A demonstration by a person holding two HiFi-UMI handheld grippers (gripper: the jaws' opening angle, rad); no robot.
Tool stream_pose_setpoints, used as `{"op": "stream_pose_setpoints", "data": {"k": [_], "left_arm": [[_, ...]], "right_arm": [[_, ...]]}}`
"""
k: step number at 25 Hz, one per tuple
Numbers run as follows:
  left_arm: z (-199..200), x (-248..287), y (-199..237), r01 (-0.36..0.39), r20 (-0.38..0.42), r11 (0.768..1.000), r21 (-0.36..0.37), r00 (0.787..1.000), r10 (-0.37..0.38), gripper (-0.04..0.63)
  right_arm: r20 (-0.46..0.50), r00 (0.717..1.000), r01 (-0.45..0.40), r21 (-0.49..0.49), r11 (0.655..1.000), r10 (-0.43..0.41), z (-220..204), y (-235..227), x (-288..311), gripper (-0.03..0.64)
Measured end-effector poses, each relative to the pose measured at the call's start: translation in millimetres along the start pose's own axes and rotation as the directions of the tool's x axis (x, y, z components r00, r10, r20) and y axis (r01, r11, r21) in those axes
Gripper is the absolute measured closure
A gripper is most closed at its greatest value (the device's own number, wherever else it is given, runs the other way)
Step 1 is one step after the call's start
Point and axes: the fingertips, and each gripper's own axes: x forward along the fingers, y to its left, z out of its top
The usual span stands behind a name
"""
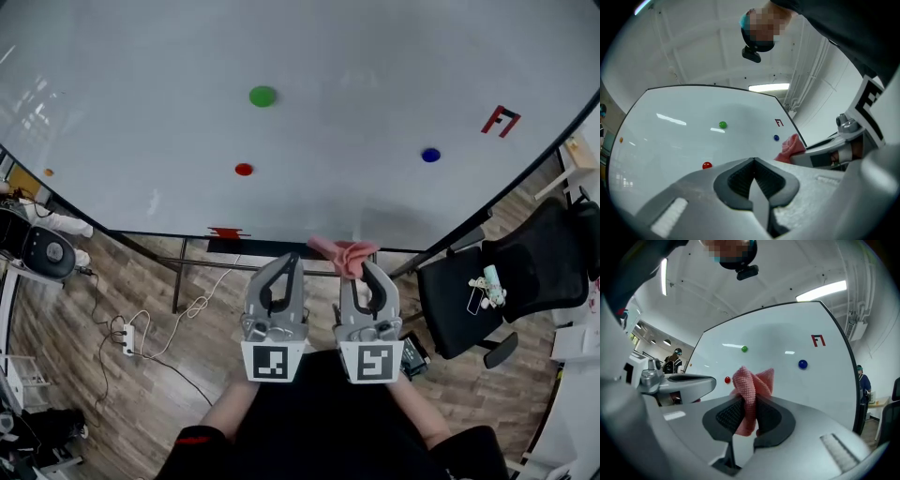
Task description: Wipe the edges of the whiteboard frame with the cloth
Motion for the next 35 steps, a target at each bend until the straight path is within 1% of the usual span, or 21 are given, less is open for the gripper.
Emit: {"op": "stream_pose_setpoints", "data": {"k": [2, 4, 6, 11, 14, 17, 20, 23, 26, 30, 35], "left_arm": [[8.8, 3.1, 2.1, -0.002, 0.016, 1.000, 0.011, 1.000, 0.002, 0.598], [14.8, 5.7, 2.0, 0.012, 0.027, 1.000, 0.026, 1.000, -0.013, 0.598], [16.9, 9.1, 1.7, 0.027, 0.029, 0.999, 0.023, 0.999, -0.028, 0.598], [22.5, 16.2, 2.3, 0.040, 0.045, 0.999, 0.025, 0.998, -0.041, 0.598], [25.5, 20.5, 0.8, 0.055, 0.055, 0.998, 0.035, 0.997, -0.057, 0.598], [23.7, 25.0, -2.5, 0.076, 0.052, 0.997, 0.018, 0.996, -0.077, 0.598], [26.4, 26.2, -6.2, 0.094, 0.062, 0.995, 0.034, 0.993, -0.096, 0.598], [28.8, 27.6, -8.1, 0.095, 0.071, 0.994, 0.046, 0.993, -0.098, 0.598], [26.0, 26.2, -9.2, 0.089, 0.061, 0.995, 0.038, 0.994, -0.091, 0.598], [25.3, 23.1, -9.9, 0.089, 0.061, 0.995, 0.046, 0.994, -0.092, 0.598], [18.8, 22.1, -7.5, 0.080, 0.041, 0.997, 0.020, 0.996, -0.081, 0.598]], "right_arm": [[0.011, 1.000, 0.013, 0.007, 1.000, -0.013, 5.2, -3.4, -2.0, 0.563], [0.034, 0.999, 0.018, 0.004, 1.000, -0.018, 12.3, -6.0, -2.7, 0.563], [0.058, 0.998, 0.022, -0.007, 1.000, -0.021, 19.2, -8.4, -1.4, 0.564], [0.077, 0.996, 0.051, -0.004, 0.999, -0.050, 28.9, -17.0, 2.3, 0.565], [0.105, 0.993, 0.053, -0.024, 0.998, -0.050, 35.9, -18.2, 2.3, 0.565], [0.117, 0.992, 0.055, -0.037, 0.998, -0.051, 39.1, -18.6, 1.7, 0.566], [0.142, 0.989, 0.053, -0.055, 0.997, -0.045, 44.4, -19.2, 2.0, 0.566], [0.146, 0.989, 0.048, -0.069, 0.996, -0.037, 45.4, -21.0, 1.1, 0.568], [0.143, 0.989, 0.046, -0.064, 0.997, -0.037, 43.5, -21.3, -0.9, 0.568], [0.153, 0.988, 0.043, -0.060, 0.997, -0.034, 43.9, -18.7, -1.1, 0.568], [0.135, 0.991, 0.030, -0.052, 0.998, -0.023, 39.6, -16.5, -0.1, 0.568]]}}
